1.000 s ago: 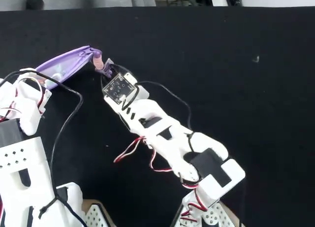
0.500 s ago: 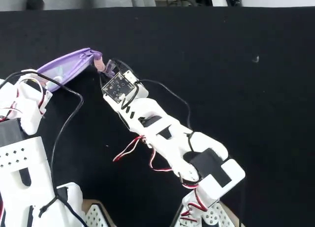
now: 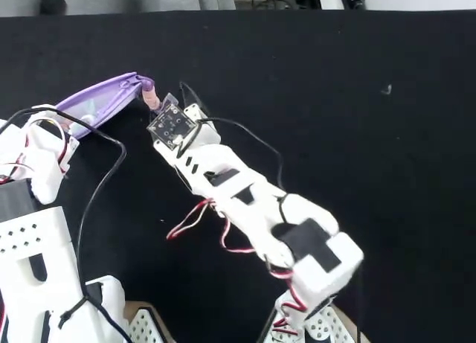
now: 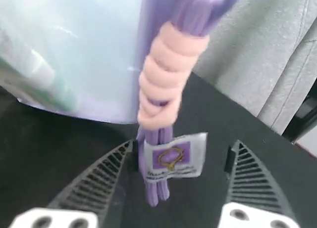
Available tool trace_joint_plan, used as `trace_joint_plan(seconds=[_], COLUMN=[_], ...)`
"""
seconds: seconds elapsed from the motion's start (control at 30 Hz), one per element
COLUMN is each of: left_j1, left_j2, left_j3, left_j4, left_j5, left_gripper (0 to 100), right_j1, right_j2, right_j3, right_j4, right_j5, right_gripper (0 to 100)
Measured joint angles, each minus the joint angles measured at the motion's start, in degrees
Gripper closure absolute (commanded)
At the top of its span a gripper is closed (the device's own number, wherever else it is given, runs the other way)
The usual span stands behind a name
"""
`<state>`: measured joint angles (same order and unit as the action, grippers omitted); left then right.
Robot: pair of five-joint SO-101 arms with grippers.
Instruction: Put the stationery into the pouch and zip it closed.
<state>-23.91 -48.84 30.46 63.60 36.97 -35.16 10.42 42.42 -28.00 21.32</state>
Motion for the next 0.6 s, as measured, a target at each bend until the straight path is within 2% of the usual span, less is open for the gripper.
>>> trace_joint_plan(seconds=[0.13, 0.6], left_j1=[0.0, 0.0], left_j2=[0.0, 0.0], left_j3=[0.0, 0.0], left_j4=[0.0, 0.0], left_j5=[0.0, 0.0], left_gripper=[97, 97], right_j1=[0.0, 0.0], right_j2=[4.75, 2.64], right_j3=[-2.37, -2.64], right_j4=[0.0, 0.0], right_j5=[0.0, 0.44], right_gripper=[79.9, 98.8])
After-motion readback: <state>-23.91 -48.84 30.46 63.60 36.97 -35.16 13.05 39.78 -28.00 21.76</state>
